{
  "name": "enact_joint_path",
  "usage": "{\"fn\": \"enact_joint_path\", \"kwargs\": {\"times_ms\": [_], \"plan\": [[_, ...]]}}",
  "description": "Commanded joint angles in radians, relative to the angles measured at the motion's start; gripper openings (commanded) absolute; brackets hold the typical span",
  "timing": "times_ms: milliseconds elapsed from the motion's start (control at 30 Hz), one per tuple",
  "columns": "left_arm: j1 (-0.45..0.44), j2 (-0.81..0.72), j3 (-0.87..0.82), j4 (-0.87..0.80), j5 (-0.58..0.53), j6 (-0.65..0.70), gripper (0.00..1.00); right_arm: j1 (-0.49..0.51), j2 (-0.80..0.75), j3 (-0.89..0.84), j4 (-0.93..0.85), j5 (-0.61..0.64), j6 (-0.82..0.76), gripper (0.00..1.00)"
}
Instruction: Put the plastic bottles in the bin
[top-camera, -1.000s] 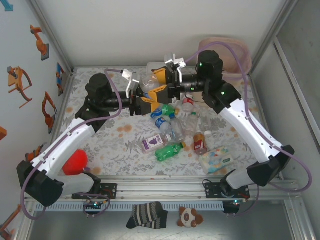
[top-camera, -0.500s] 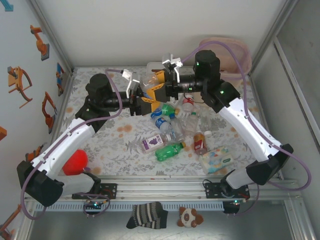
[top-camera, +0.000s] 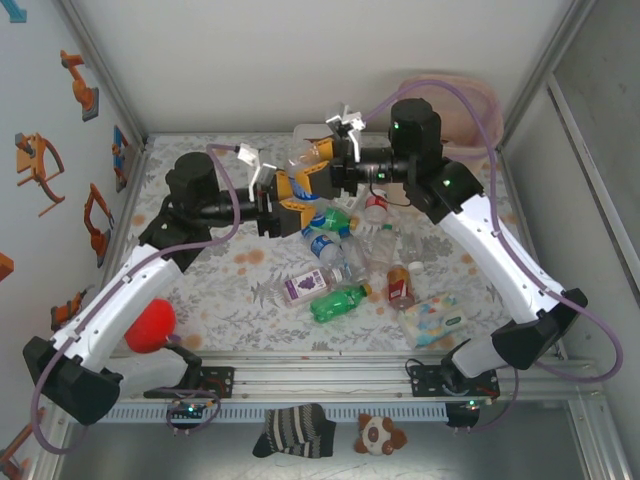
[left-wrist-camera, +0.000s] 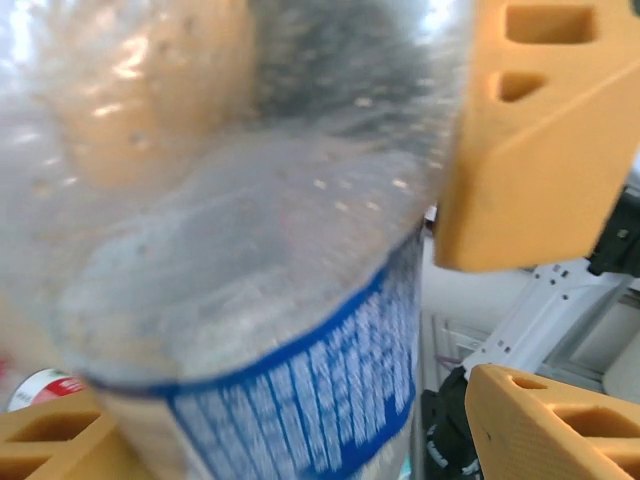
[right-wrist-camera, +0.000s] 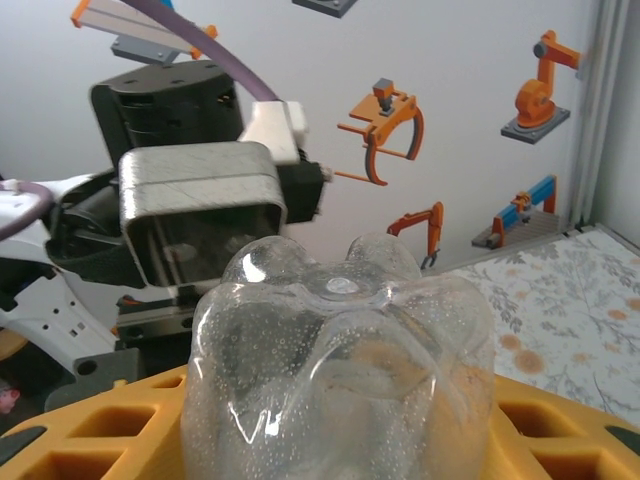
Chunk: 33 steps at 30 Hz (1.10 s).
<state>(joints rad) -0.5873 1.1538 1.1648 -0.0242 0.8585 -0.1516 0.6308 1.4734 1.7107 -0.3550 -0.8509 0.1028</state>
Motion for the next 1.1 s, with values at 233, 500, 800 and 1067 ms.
{"fn": "enact_joint_path", "kwargs": {"times_ms": [233, 500, 800, 1067], "plan": [[0.004, -0.059, -0.006, -0.073, -0.076, 0.062, 0.76, -0.168, 0.017, 0.105, -0.027, 0.206, 0.113, 0.54], [0.006, -0.064, -0.002, -0.093, -0.076, 0.073, 0.76, -0.364, 0.061, 0.164, -0.062, 0.411, 0.229, 0.54], [0.007, -0.082, -0.016, -0.101, -0.086, 0.079, 0.76, -0.485, 0.166, 0.313, -0.176, 0.681, 0.151, 0.53], [0.011, -0.1, -0.022, -0.116, -0.094, 0.081, 0.76, -0.51, 0.308, 0.503, -0.272, 0.865, -0.042, 0.54]]}}
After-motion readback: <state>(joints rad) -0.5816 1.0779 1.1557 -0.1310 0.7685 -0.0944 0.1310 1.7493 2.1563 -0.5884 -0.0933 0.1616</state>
